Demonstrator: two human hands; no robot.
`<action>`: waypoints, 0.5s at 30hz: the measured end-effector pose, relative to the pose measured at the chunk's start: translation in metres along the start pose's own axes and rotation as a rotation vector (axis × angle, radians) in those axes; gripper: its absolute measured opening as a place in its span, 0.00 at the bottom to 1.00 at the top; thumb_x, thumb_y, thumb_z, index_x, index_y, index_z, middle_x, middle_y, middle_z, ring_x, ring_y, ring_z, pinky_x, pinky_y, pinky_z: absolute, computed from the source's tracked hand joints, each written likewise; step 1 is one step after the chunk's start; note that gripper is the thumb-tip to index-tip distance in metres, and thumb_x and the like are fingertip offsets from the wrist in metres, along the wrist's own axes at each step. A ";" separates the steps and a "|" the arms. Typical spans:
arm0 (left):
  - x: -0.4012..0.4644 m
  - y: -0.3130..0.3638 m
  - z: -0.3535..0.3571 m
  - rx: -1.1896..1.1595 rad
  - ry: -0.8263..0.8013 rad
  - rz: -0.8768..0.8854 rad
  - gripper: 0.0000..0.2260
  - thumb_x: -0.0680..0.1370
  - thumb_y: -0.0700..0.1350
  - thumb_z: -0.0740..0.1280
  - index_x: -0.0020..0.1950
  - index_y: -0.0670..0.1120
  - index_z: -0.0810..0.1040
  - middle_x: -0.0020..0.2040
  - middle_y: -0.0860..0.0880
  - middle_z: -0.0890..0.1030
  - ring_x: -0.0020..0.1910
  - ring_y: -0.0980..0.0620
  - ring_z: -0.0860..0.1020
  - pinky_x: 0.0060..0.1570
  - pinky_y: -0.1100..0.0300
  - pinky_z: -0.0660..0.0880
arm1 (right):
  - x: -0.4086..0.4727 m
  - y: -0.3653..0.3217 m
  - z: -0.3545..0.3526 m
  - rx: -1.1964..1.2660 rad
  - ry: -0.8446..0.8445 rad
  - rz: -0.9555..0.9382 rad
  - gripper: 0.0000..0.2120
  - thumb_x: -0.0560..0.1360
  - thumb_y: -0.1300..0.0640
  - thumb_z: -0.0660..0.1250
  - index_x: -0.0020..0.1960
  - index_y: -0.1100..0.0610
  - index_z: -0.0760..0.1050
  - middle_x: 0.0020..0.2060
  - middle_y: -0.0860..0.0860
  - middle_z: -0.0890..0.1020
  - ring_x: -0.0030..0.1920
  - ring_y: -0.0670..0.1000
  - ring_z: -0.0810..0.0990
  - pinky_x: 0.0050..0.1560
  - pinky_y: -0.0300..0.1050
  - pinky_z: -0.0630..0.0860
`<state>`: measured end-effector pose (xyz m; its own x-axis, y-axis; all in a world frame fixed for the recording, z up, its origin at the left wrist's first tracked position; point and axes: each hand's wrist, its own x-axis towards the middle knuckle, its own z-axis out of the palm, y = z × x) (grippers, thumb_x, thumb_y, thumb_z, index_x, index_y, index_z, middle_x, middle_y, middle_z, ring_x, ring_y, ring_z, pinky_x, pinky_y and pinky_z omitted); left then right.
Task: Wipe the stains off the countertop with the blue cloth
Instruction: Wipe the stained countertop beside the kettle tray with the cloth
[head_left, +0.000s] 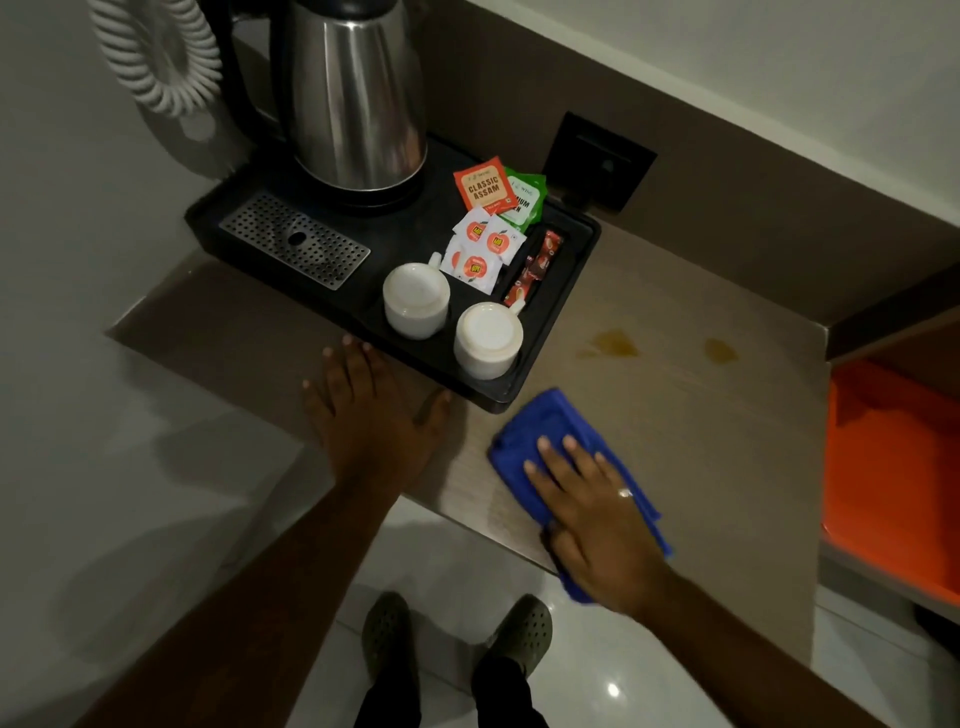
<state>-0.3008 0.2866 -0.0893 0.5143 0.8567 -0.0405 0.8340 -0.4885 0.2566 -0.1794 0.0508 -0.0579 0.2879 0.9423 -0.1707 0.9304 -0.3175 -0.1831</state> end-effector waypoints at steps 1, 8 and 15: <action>0.000 0.000 0.000 0.001 0.000 0.003 0.48 0.72 0.73 0.52 0.78 0.37 0.56 0.79 0.35 0.59 0.78 0.34 0.56 0.72 0.33 0.50 | -0.015 0.018 -0.003 -0.014 -0.021 -0.071 0.31 0.73 0.47 0.55 0.75 0.48 0.54 0.75 0.50 0.57 0.75 0.57 0.54 0.71 0.62 0.55; 0.001 0.001 -0.001 0.004 -0.011 -0.009 0.48 0.72 0.73 0.51 0.78 0.37 0.56 0.79 0.35 0.58 0.78 0.34 0.55 0.73 0.33 0.49 | 0.008 0.045 -0.014 0.142 0.164 0.635 0.30 0.75 0.47 0.49 0.76 0.52 0.53 0.77 0.54 0.53 0.76 0.58 0.48 0.74 0.63 0.50; -0.001 0.003 -0.005 0.039 -0.019 -0.014 0.46 0.72 0.69 0.55 0.78 0.36 0.55 0.80 0.36 0.56 0.78 0.34 0.54 0.73 0.32 0.50 | 0.038 -0.072 0.012 0.091 0.117 0.412 0.32 0.74 0.47 0.51 0.77 0.51 0.50 0.78 0.52 0.50 0.77 0.56 0.43 0.74 0.59 0.44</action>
<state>-0.2998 0.2848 -0.0840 0.5060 0.8603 -0.0620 0.8479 -0.4830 0.2185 -0.2388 0.1079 -0.0631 0.6598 0.7387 -0.1376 0.7099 -0.6729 -0.2081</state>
